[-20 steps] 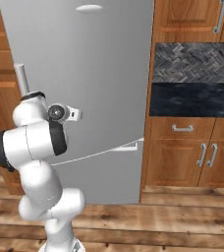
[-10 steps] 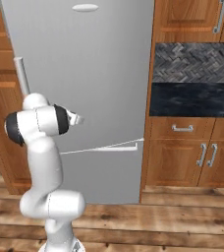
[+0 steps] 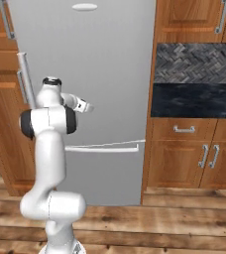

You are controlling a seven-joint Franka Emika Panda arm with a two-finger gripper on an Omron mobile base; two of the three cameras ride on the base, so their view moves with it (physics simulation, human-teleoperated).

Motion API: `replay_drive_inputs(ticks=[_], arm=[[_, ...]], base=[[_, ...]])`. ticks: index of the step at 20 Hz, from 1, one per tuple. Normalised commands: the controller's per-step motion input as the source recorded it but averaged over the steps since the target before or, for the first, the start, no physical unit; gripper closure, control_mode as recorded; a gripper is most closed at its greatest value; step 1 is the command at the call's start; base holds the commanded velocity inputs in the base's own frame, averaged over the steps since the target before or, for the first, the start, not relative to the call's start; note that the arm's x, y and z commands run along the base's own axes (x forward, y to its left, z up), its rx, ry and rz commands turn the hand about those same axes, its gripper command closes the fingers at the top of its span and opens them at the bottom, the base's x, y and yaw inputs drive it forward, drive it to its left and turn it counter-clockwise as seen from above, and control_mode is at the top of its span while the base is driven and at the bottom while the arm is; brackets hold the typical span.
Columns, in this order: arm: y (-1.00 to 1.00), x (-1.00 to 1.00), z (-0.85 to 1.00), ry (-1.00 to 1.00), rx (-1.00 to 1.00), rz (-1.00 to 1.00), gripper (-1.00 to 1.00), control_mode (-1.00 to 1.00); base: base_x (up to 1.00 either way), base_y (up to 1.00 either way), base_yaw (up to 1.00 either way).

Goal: Place the tupperware on the top shelf of the fridge. Make space for the tupperware among the existing items by rearranging them on the shelves if needed. Close the fridge door when finished.

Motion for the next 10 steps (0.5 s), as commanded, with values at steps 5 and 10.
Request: replay_drive_inputs(ticks=[5,10], arm=[[0.00,1.00,0.80,0.07,0.00,-0.09,-1.00,-1.00],[0.09,1.00,0.51,0.09,0.00,-0.06,-1.00,-1.00]], base=[[0.00,0.00,0.00],[0.00,0.00,0.00]])
